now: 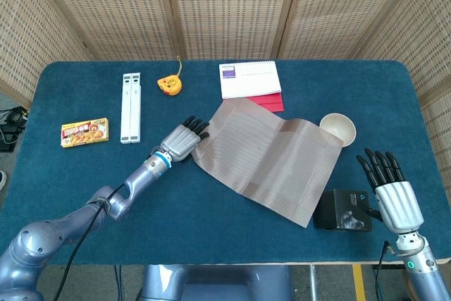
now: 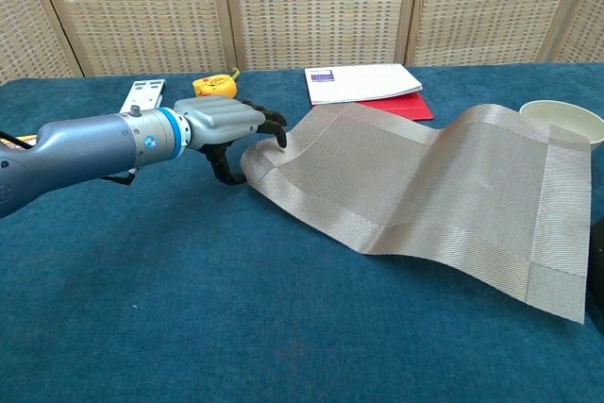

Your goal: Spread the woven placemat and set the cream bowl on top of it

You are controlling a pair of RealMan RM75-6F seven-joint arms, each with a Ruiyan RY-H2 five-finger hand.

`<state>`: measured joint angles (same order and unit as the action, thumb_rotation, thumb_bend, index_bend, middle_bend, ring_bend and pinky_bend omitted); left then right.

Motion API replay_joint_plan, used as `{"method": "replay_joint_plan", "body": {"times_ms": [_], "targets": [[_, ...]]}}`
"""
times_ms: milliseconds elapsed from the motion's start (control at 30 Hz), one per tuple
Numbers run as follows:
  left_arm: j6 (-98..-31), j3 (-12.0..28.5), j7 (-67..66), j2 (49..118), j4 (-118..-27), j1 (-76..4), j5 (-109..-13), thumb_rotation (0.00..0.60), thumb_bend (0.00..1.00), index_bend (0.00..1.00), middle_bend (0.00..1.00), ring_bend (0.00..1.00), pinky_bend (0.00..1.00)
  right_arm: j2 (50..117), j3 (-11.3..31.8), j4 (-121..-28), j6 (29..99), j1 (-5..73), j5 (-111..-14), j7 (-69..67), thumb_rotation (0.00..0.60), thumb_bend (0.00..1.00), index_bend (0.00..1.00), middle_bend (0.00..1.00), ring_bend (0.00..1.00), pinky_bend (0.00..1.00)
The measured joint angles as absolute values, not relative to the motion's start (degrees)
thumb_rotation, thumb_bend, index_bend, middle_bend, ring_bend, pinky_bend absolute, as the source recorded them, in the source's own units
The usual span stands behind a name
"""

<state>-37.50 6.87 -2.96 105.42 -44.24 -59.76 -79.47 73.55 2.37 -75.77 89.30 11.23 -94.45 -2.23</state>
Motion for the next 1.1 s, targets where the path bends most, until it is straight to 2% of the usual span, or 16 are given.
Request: {"method": "replay_joint_plan", "body": {"times_ms": [200, 467, 500, 833, 1100], "targets": [[-39.39, 6.93, -2.31, 106.6, -43.15, -59.57, -79.96, 0.6, 0.5, 0.32, 0.0, 0.0, 0.0, 73.46, 2.4, -75.86, 89.52, 11.17, -94.74, -2.38, 0.6, 0.0, 0.0, 0.0, 0.0, 0.0], [-42.9, 6.86, -1.98, 108.08, -41.38, -59.05, -80.91, 0.6, 0.5, 0.68, 0.0, 0.0, 0.0, 73.38, 2.37, -75.88, 89.7, 11.14, -95.12, -2.66, 0.6, 0.0, 0.0, 0.0, 0.0, 0.0], [-43.32, 6.78, -1.62, 108.2, -41.24, -58.94, -81.14, 0.6, 0.5, 0.7, 0.0, 0.0, 0.0, 73.35, 2.37, -75.92, 89.74, 11.13, -95.15, -2.74, 0.6, 0.0, 0.0, 0.0, 0.0, 0.0], [-46.53, 5.29, -0.03, 105.94, -44.49, -56.99, -83.03, 0.6, 0.5, 0.74, 0.0, 0.0, 0.0, 73.14, 2.28, -76.31, 90.41, 10.93, -95.8, -2.74, 0.6, 0.0, 0.0, 0.0, 0.0, 0.0], [-48.53, 3.08, -3.2, 99.31, -56.86, -53.21, -83.2, 0.6, 0.5, 0.75, 0.0, 0.0, 0.0, 72.89, 2.1, -77.07, 91.13, 10.66, -96.56, -2.28, 0.6, 0.0, 0.0, 0.0, 0.0, 0.0]]}}
